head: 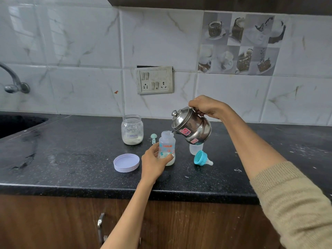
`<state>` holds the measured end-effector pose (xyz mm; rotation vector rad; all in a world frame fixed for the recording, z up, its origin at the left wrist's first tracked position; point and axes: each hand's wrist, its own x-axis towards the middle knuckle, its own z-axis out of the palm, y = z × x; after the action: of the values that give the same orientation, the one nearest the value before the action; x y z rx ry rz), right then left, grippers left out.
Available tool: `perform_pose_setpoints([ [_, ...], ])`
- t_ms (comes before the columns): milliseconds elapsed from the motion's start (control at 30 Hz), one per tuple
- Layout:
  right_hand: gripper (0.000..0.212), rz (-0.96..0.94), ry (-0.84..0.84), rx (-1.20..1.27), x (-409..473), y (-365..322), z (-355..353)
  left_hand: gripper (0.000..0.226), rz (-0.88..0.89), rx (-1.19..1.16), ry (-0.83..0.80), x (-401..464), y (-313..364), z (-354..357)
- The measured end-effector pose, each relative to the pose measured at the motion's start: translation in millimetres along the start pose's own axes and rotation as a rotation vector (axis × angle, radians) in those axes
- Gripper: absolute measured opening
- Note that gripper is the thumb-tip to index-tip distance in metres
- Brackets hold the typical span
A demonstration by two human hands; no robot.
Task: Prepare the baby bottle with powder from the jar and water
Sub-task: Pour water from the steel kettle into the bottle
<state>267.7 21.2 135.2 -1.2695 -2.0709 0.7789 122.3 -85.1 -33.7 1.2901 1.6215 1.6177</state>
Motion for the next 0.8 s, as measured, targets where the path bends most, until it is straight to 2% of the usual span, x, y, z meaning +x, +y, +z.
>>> perform_pose_setpoints([
  [800,0.033,0.006,0.005,-0.035,3.4,0.2,-0.2,0.063,0.004,-0.011,0.004,1.1,-2.1,0.8],
])
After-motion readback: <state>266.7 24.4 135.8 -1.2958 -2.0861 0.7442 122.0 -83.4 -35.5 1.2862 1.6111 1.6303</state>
